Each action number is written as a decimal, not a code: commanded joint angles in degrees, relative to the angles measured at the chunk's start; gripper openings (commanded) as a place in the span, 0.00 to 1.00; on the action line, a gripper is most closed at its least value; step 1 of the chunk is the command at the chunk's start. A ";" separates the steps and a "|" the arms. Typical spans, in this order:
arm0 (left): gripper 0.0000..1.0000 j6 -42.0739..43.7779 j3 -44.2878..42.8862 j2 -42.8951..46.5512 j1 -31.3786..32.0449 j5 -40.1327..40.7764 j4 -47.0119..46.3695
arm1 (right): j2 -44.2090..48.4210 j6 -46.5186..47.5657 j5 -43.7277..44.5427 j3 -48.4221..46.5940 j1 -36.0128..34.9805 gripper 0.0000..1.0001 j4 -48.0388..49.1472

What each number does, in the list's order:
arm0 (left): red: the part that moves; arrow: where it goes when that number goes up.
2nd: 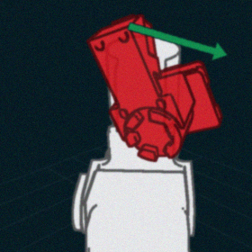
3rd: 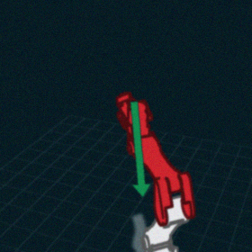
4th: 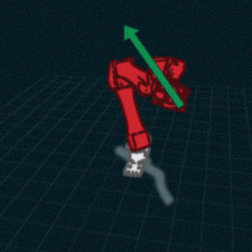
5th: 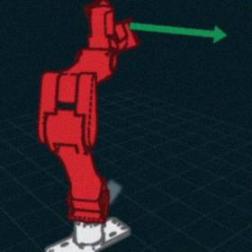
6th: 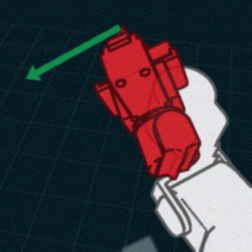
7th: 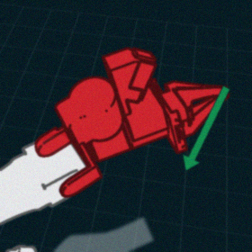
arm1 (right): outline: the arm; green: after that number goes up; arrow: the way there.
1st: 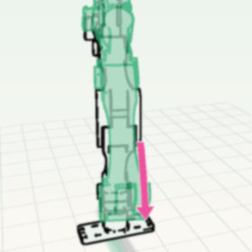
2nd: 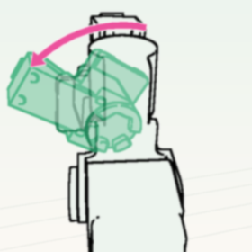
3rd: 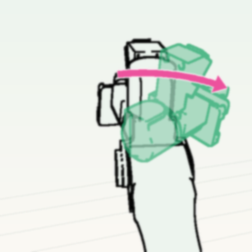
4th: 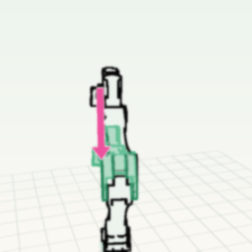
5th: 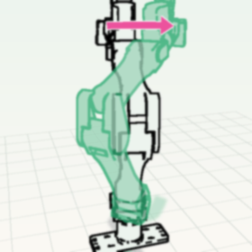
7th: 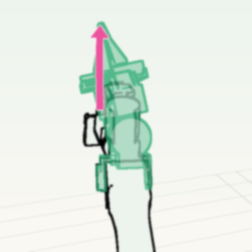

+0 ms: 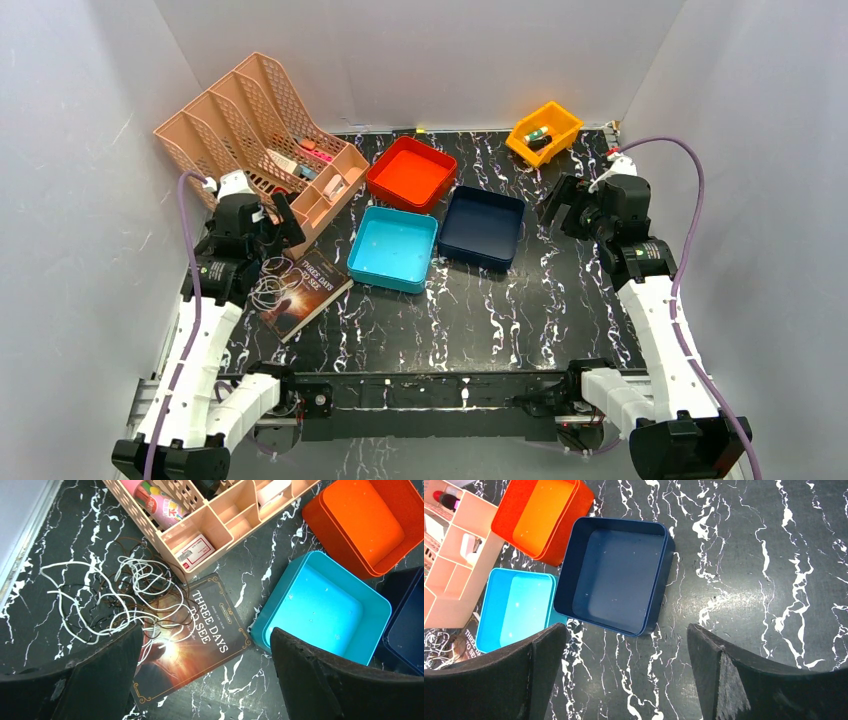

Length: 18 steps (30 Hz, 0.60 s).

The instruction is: Untangle the cables

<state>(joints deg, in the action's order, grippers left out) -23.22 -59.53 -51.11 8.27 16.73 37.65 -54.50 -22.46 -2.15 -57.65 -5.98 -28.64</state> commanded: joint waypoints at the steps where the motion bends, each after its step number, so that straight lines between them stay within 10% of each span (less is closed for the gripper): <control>1: 0.98 0.16 -2.76 1.76 -0.52 3.11 0.86 | 0.02 -0.99 -1.69 -3.19 0.37 0.98 1.53; 18: 0.98 -2.79 -3.18 -2.67 -1.18 6.13 5.93 | -0.53 -2.17 -8.38 -1.26 0.48 0.98 2.23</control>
<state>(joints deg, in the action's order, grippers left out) -23.90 -60.71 -53.60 7.97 19.11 40.05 -55.59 -23.68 -6.87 -57.67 -5.96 -28.62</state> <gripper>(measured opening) 0.982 0.983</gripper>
